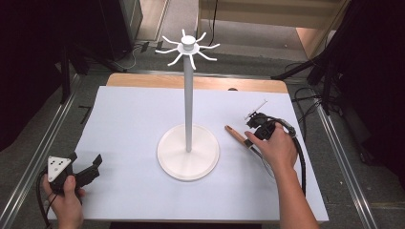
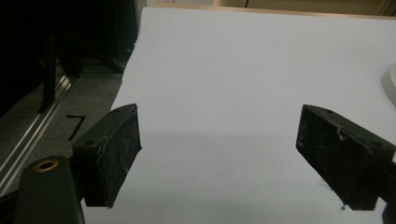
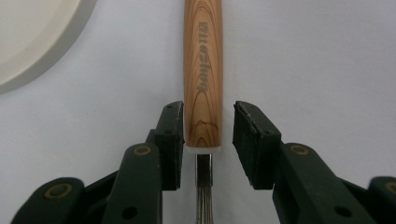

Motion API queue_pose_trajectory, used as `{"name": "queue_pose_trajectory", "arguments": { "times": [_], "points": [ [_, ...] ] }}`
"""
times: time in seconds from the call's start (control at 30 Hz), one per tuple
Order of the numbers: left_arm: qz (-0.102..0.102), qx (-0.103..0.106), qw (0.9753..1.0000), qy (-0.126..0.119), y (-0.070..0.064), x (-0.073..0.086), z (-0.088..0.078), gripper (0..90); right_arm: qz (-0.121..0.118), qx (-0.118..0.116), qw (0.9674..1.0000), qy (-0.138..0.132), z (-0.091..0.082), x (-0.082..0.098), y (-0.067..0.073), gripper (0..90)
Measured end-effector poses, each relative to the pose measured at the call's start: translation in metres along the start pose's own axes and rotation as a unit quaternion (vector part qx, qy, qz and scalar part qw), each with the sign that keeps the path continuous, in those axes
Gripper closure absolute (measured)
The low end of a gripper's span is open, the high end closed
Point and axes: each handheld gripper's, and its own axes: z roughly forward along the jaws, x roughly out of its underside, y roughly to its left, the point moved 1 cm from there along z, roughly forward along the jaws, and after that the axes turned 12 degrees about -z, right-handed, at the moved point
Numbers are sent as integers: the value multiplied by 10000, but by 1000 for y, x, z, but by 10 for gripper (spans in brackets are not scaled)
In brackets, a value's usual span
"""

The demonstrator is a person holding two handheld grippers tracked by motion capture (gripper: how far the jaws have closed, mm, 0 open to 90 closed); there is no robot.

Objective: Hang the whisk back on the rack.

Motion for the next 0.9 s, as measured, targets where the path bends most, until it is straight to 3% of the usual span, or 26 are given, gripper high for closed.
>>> {"name": "queue_pose_trajectory", "arguments": {
  "times": [0.57, 0.77, 0.9],
  "points": [
    [9, 3, 10000, 22, 0, 0, 0, 148, 74, -84, 9993, 356, 22, -10, 0, 682],
    [8, -1, 10000, 11, 0, 0, 0, 148, -65, 107, 9991, 405, 25, -11, 3, 689],
    [30, 5, 10000, 14, 0, 0, 0, 148, 19, 107, 9991, 405, 25, -10, 3, 686]
  ]
}}
